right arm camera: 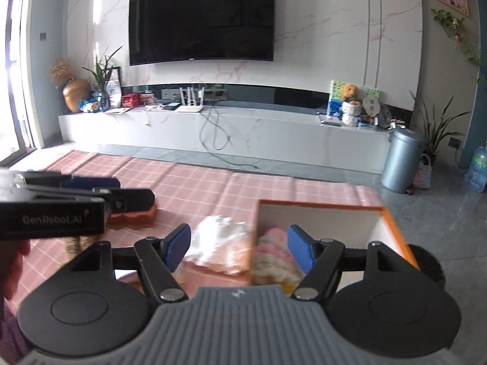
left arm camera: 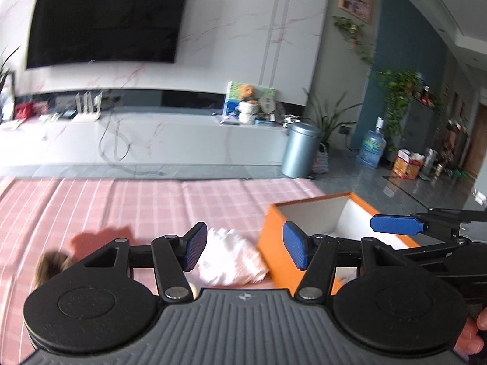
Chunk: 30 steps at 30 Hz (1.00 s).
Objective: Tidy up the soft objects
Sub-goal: 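Move both open tools back over the items on the table, then grasp the yellow Deeyeo wipes packet with the left tool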
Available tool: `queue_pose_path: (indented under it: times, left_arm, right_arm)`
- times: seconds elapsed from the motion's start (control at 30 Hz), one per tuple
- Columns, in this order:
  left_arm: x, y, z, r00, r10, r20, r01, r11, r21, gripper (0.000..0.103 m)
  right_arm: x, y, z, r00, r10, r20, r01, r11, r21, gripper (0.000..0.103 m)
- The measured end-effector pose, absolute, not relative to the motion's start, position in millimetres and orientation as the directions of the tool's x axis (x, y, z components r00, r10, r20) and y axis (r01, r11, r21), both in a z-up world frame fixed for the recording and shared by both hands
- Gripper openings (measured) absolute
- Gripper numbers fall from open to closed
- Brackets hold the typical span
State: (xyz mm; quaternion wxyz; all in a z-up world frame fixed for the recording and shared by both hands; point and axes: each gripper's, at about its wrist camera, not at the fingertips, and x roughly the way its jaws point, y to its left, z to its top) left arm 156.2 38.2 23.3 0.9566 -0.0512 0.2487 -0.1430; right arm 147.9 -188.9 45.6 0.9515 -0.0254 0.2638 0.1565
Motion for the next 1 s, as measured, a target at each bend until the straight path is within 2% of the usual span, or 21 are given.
queue_pose_path:
  times: [0.23,0.37,0.53,0.6,0.7,0.77,0.9,1.0]
  left_arm:
    - [143,80,-2,0.843,-0.224,-0.49,0.15,0.971,-0.186,0.068]
    - [136,102,-19,0.829,-0.223,-0.513,0.128,0.968,-0.214,0.067]
    - [135,113,-36,0.793,-0.261,-0.55,0.17,0.962,-0.212,0.068]
    - [138,112,-41,0.781,-0.264,-0.566,0.184,0.963,-0.195,0.068]
    - [146,109,-48,0.76,-0.283,-0.585,0.224,0.959,-0.173,0.072]
    - [154,107,-52,0.75,-0.286,-0.596,0.253,0.957,-0.142,0.076]
    - [174,104,-59,0.723,-0.302,-0.621,0.322,0.943,-0.083,0.086]
    - [191,105,-64,0.689,-0.319,-0.651,0.374,0.926,-0.058,0.087]
  right_arm:
    - [139,-154,17,0.768,0.301,-0.565,-0.324,0.944,0.064,0.07]
    - [139,-142,-1,0.736,0.303,-0.605,-0.332,0.941,0.069,0.068]
    - [148,-127,-19,0.702,0.303,-0.644,-0.345,0.936,0.065,0.057]
    - [153,-123,-24,0.69,0.3,-0.658,-0.345,0.936,0.065,0.056]
    - [162,-117,-31,0.672,0.298,-0.678,-0.361,0.931,0.051,0.051]
    - [171,-112,-36,0.657,0.299,-0.692,-0.38,0.924,0.039,0.043]
    - [194,-101,-46,0.627,0.29,-0.723,-0.405,0.914,0.015,0.041]
    - [210,-96,-54,0.598,0.288,-0.748,-0.408,0.913,0.026,0.041]
